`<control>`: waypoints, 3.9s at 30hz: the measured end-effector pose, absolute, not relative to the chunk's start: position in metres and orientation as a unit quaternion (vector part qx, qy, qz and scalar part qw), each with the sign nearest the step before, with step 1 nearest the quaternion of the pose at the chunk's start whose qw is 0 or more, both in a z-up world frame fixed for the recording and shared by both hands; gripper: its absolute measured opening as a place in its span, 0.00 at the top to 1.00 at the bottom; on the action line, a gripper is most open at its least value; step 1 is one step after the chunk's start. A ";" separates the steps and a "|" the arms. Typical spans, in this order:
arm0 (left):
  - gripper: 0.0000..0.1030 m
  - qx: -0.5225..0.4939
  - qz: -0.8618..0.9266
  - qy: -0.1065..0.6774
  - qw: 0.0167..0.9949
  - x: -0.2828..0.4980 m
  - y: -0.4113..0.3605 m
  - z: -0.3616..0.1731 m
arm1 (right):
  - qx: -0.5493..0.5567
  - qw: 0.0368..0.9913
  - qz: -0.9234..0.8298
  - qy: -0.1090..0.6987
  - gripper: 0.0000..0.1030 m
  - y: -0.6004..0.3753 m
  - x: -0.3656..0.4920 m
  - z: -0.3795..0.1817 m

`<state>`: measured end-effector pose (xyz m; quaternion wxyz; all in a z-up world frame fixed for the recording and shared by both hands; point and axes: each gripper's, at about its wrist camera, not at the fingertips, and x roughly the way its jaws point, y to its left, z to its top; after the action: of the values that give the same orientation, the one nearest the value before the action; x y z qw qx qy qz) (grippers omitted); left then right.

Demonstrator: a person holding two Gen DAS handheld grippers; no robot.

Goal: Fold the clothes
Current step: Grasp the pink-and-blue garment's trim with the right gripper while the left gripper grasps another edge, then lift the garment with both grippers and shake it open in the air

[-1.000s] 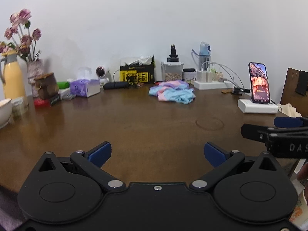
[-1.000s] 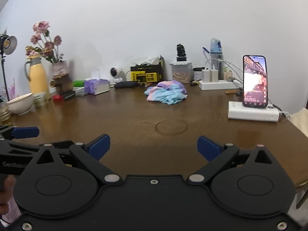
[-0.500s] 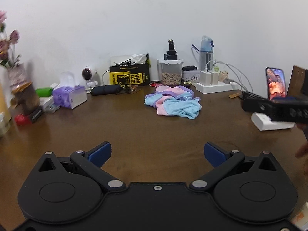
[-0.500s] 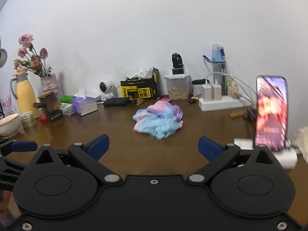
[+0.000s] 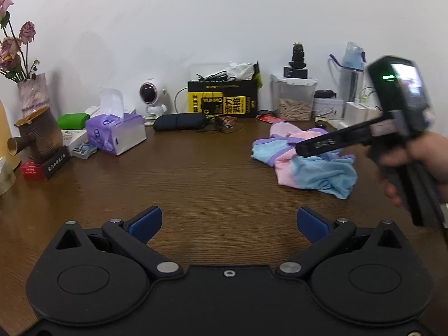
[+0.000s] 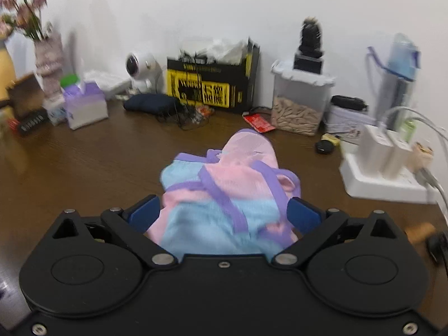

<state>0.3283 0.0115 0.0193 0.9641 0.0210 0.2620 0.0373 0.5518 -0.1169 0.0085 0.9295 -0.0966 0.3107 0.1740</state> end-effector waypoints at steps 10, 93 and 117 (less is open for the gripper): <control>0.00 0.068 0.016 0.221 0.973 0.305 -0.009 0.023 | -0.012 0.936 0.203 0.288 0.87 -0.153 0.496 0.040; 0.98 0.412 -0.153 0.150 0.886 0.203 -0.121 0.011 | -0.231 0.949 0.104 0.188 0.40 -0.158 0.167 -0.010; 0.98 0.335 -0.180 0.143 0.914 0.152 -0.068 0.070 | -0.301 0.940 0.112 0.120 0.95 -0.181 0.124 0.063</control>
<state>0.1523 -0.0679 0.0701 0.9139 0.3345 0.1431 -0.1802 0.1241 -0.1807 0.0633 0.9396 -0.3006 0.1197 0.1117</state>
